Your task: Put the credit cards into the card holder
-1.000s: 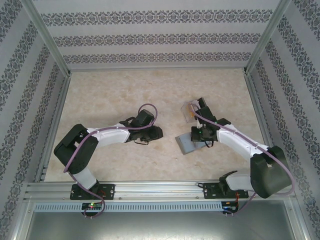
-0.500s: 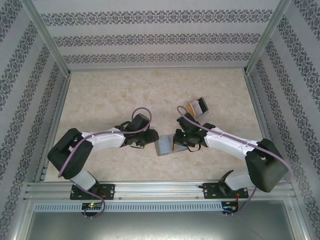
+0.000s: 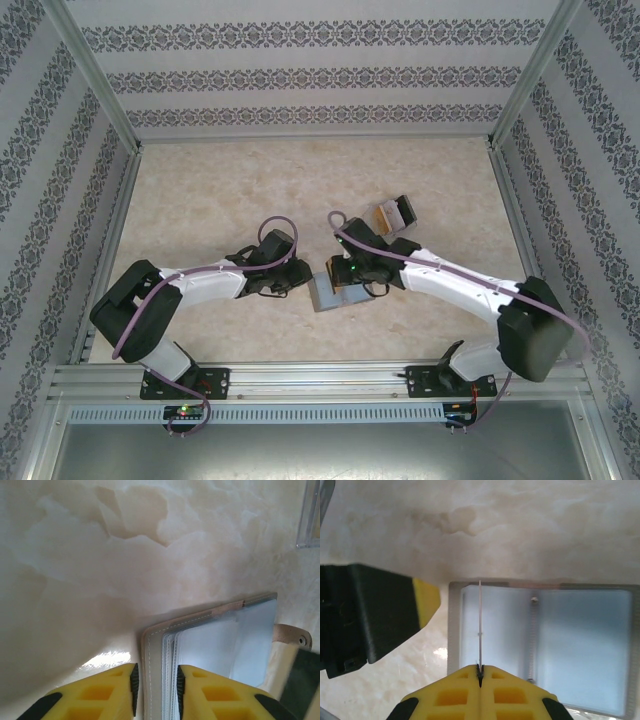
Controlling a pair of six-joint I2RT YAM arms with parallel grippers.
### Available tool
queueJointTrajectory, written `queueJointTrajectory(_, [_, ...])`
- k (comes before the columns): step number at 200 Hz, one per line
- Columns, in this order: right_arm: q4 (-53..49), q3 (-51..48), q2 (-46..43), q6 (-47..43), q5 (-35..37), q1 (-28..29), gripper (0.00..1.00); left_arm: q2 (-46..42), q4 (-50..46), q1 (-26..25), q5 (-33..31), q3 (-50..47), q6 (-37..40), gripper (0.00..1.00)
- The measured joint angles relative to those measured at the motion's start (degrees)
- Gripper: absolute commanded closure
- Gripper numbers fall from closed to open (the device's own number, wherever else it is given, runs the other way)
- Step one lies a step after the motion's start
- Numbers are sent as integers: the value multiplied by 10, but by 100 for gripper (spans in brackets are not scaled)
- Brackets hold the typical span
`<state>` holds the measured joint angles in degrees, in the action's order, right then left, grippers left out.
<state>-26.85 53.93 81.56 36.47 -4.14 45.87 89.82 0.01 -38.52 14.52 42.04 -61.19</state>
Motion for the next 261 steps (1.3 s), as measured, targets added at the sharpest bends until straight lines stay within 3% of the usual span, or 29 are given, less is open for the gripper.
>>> queueJointTrajectory(27, [6, 5, 37, 2, -4, 18, 98, 0, 16, 0, 5, -12, -7, 87])
queueJointTrajectory(97, [19, 3, 54, 15, -6, 19, 98, 16, 84, 0, 35, -21, -17, 100])
queueJointTrajectory(131, [22, 3, 54, 19, -13, 19, 98, 55, 91, 0, 44, -21, -24, 100])
queueJointTrajectory(211, [36, 3, 76, 19, -14, 23, 98, 57, 108, 0, 43, -27, -34, 100])
queueJointTrajectory(261, [35, -2, 86, 14, 38, 35, 99, 57, 108, 0, 40, -28, -34, 100])
